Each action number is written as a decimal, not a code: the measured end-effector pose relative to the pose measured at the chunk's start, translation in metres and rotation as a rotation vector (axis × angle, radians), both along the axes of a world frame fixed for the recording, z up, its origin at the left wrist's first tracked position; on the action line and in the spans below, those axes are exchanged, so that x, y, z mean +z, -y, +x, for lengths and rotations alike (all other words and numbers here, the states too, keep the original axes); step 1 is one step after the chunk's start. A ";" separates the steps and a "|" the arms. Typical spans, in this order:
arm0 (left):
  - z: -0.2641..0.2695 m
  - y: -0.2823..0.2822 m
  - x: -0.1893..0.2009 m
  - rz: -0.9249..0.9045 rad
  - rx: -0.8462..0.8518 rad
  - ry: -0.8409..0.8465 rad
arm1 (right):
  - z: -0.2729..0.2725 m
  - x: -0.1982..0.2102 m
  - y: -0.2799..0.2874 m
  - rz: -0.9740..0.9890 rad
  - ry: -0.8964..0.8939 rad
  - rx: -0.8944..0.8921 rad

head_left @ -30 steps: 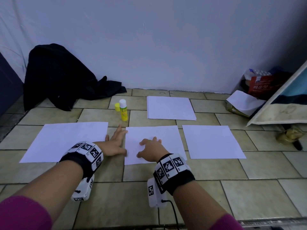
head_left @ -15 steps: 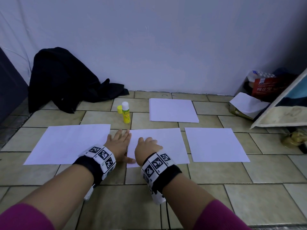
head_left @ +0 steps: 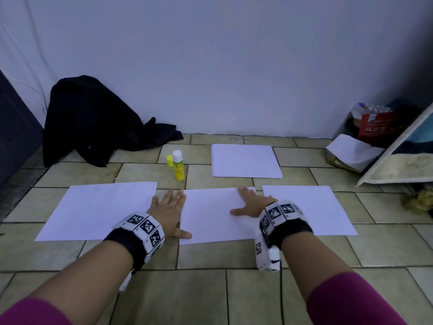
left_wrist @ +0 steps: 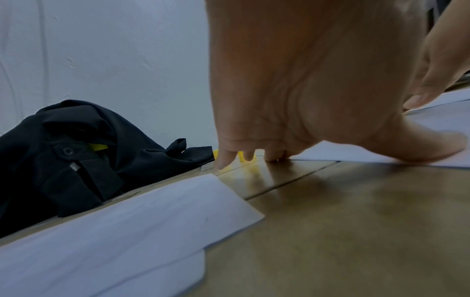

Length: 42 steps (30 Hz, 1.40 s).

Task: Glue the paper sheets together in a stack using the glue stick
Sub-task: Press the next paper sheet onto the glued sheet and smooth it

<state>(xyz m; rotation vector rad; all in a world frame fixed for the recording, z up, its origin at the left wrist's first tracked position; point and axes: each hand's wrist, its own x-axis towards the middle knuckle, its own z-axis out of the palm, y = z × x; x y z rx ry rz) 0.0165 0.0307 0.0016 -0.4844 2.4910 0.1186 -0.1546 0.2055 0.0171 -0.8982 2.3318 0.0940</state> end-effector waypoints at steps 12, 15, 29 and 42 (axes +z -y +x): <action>0.000 0.007 0.026 -0.099 -0.065 -0.076 | 0.025 0.011 0.007 0.067 -0.489 0.067; 0.000 0.008 0.031 -0.130 -0.090 -0.182 | 0.046 0.001 0.011 -0.035 -0.375 0.099; 0.006 -0.030 0.021 -0.105 -0.039 -0.272 | 0.086 -0.004 0.046 -0.051 -0.133 0.059; 0.004 -0.012 0.003 -0.035 0.005 -0.018 | 0.093 -0.006 0.065 -0.061 0.014 0.366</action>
